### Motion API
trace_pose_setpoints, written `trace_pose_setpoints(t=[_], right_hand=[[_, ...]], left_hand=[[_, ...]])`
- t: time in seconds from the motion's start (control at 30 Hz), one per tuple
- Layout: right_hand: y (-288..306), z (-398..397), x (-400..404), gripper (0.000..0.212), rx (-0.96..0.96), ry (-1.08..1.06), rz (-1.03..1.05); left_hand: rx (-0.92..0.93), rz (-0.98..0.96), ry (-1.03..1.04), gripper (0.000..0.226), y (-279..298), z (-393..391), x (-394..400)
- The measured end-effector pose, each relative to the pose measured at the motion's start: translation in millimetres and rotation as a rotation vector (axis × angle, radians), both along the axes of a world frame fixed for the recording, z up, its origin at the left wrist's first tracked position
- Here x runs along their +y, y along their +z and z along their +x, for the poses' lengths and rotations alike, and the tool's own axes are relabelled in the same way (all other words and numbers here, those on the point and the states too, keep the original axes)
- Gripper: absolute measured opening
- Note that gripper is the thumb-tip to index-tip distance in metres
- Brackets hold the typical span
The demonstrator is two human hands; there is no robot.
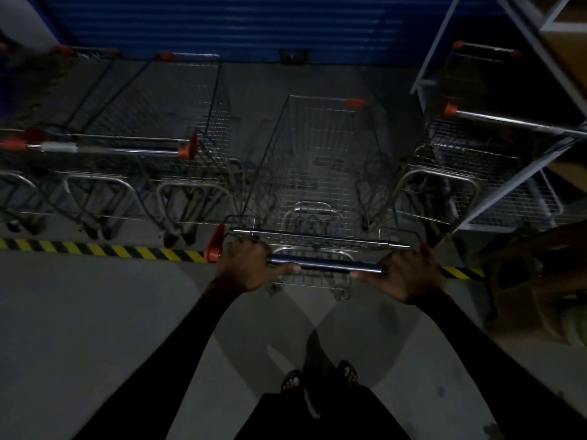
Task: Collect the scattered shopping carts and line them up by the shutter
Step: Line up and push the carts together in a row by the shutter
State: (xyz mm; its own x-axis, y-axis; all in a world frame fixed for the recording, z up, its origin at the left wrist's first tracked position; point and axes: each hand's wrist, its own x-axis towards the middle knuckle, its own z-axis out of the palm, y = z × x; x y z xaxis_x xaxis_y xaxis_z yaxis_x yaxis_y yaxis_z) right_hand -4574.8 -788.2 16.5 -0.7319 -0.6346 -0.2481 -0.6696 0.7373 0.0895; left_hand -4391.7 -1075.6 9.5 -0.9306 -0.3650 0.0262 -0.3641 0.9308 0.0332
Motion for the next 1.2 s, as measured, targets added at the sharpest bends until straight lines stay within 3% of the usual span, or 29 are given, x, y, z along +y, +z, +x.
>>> trace_pose_setpoints(t=[0.3, 0.47, 0.63, 0.7, 0.8, 0.93, 1.07, 1.2], right_hand=[[-0.8, -35.3, -31.7, 0.114, -0.052, -0.009, 0.025], [3.0, -81.2, -57.4, 0.1, -0.007, 0.02, 0.027], [4.8, -131.5, -99.2, 0.121, -0.098, -0.03, 0.004], [3.9, -150.3, -116.3, 0.127, -0.126, -0.012, 0.024], [6.1, -170.4, -136.8, 0.123, -0.106, -0.005, -0.01], [12.8, -187.0, -160.1, 0.1, -0.088, 0.009, -0.034], [-12.1, -214.5, -175.1, 0.105, -0.133, -0.003, -0.177], [-14.7, -225.9, -191.8, 0.103, -0.117, -0.004, -0.144]], left_hand=[[-0.076, 0.02, 0.017, 0.103, -9.6, -34.1, -32.4], [-0.138, 0.05, -0.001, 0.105, -6.8, -82.4, -54.0], [-0.119, 0.069, 0.023, 0.095, 0.8, -124.2, -86.0], [-0.164, 0.047, 0.034, 0.102, 1.5, -142.7, -101.4], [-0.167, -0.032, 0.043, 0.113, -0.6, -164.9, -125.4], [-0.147, -0.03, 0.036, 0.107, 5.4, -182.5, -142.4], [-0.12, 0.012, 0.029, 0.097, 6.4, -197.3, -158.7], [-0.135, 0.026, 0.035, 0.093, 6.6, -205.8, -175.8]])
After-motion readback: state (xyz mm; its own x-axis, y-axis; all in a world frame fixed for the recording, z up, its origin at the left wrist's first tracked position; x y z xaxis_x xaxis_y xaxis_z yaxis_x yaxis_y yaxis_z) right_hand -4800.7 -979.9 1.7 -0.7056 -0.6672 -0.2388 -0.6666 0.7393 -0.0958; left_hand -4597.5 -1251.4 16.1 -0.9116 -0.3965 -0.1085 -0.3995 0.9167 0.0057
